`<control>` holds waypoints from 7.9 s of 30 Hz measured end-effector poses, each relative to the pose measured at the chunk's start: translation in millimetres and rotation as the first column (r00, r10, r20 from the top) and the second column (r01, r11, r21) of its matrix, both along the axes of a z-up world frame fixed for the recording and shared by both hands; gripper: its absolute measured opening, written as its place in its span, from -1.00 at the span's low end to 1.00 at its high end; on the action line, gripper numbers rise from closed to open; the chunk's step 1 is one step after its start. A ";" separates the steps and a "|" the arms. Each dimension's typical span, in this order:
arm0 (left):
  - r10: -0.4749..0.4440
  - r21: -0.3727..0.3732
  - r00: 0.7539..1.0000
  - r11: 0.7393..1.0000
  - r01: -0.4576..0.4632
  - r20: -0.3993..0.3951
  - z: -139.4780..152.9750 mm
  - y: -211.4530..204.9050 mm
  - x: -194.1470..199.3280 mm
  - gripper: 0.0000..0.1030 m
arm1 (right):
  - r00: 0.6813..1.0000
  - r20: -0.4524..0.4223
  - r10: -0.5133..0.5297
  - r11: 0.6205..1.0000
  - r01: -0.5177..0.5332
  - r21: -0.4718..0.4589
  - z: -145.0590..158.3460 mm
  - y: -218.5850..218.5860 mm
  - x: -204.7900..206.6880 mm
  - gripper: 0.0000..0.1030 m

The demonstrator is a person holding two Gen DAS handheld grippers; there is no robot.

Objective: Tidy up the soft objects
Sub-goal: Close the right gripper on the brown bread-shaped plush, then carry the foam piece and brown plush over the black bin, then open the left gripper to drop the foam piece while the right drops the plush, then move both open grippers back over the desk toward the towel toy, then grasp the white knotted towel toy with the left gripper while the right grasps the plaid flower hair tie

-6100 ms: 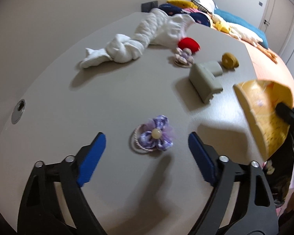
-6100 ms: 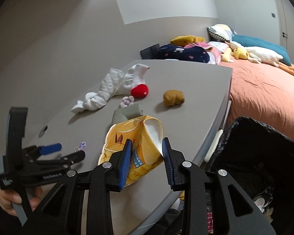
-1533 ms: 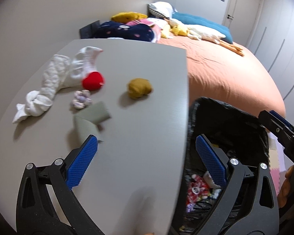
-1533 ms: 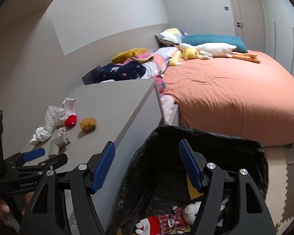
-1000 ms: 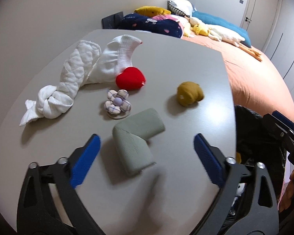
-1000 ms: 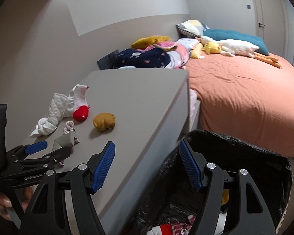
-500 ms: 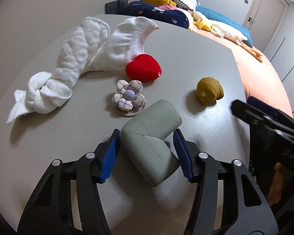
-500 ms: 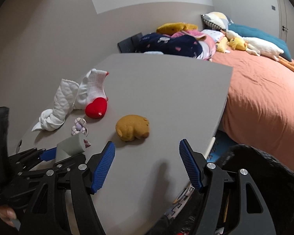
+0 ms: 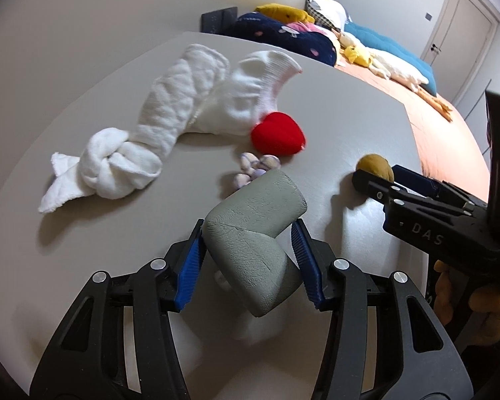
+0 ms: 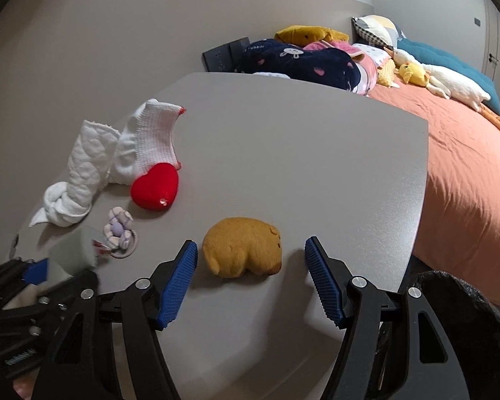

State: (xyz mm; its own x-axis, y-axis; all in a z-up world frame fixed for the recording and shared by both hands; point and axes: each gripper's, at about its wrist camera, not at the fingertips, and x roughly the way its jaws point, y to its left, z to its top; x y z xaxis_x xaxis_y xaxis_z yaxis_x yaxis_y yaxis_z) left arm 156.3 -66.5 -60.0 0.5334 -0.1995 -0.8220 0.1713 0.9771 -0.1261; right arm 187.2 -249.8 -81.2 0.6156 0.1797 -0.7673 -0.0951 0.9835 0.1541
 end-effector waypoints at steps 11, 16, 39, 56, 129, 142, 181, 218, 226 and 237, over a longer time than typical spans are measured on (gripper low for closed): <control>-0.004 -0.015 1.000 1.000 0.004 -0.008 3.3 -3.6 -0.7 -0.02 | 1.000 0.008 0.015 1.000 -0.015 -0.016 8.0 -0.8 -14.5 -0.09; -0.026 -0.010 1.000 1.000 0.026 0.013 9.8 -15.7 -9.3 -0.02 | 1.000 0.030 0.003 1.000 -0.003 -0.008 22.7 -12.6 -37.3 -0.09; -0.086 0.006 0.994 0.996 0.086 0.069 40.1 -69.2 -67.8 -0.02 | 0.991 0.124 -0.042 0.998 0.037 0.049 67.9 -64.0 -132.8 -0.09; -0.198 -0.006 0.977 0.980 0.199 0.085 48.1 -127.9 -96.2 -0.02 | 0.976 0.165 -0.143 0.989 0.137 0.049 85.2 -121.4 -184.8 -0.09; -0.441 0.034 0.896 0.896 0.443 -0.052 12.0 -242.6 -119.9 0.87 | 0.883 0.157 -0.442 0.894 0.448 -0.003 78.7 -229.8 -246.6 0.45; -0.402 0.035 0.915 0.915 0.403 -0.027 15.7 -210.6 -104.7 0.87 | 0.907 0.165 -0.388 0.920 0.391 0.015 78.0 -202.3 -221.8 0.45; -0.049 0.058 0.999 0.997 0.048 0.014 19.4 -9.6 -20.9 0.87 | 0.994 0.084 -0.069 0.997 0.066 0.039 44.9 -37.8 -88.1 0.45; 0.031 0.186 1.000 0.982 -0.030 -0.003 -15.0 70.2 55.9 0.87 | 0.982 -0.019 0.187 0.982 -0.187 0.002 4.0 104.3 -0.3 0.21; 0.021 0.209 1.000 0.978 -0.025 0.021 -19.4 66.0 58.3 0.50 | 0.982 -0.007 0.189 0.981 -0.190 -0.048 3.1 112.3 -2.7 -0.38; 0.069 0.168 0.996 0.983 -0.076 0.048 -17.3 70.6 48.0 0.19 | 0.981 0.014 0.195 0.980 -0.196 0.038 12.2 94.6 -13.1 -0.60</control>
State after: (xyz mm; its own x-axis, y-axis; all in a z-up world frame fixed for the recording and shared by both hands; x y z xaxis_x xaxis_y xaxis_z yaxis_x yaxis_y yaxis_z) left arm 204.3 4.1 -77.2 0.5758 -0.0185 -0.8174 0.1007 0.9937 0.0484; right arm 174.1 -155.2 -69.0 0.5732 0.3267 -0.7515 -0.2867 0.9391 0.1897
